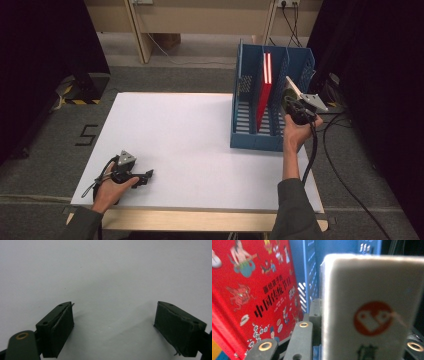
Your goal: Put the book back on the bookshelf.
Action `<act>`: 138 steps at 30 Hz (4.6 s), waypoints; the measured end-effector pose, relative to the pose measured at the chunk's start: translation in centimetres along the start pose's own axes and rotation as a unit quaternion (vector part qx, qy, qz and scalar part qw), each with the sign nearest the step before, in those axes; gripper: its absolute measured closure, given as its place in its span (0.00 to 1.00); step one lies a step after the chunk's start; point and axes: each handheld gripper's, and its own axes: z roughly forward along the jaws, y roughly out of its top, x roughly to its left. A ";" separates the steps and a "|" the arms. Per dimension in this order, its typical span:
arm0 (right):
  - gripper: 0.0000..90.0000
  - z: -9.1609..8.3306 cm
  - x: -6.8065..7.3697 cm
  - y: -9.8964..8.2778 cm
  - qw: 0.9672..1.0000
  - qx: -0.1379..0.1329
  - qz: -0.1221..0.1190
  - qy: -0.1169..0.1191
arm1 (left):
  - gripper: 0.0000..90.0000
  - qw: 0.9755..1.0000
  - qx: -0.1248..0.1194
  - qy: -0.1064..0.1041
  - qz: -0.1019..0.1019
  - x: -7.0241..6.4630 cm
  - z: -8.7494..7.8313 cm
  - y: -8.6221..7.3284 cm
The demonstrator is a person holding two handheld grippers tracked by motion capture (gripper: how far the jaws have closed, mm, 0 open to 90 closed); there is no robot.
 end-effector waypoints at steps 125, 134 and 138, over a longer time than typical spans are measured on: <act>0.44 -5.6 -0.2 -1.8 0.988 0.120 -0.023 0.089 | 0.18 1.000 -0.001 -0.011 -0.006 -0.4 -1.8 -0.3; 0.40 -9.3 0.5 -3.5 0.988 0.106 -0.035 0.108 | 0.18 1.000 0.003 -0.011 -0.002 -0.7 -2.3 -0.8; 0.38 -10.7 1.1 -4.1 0.986 0.107 -0.031 0.122 | 0.18 1.000 0.001 -0.014 -0.001 -0.8 -2.6 -0.9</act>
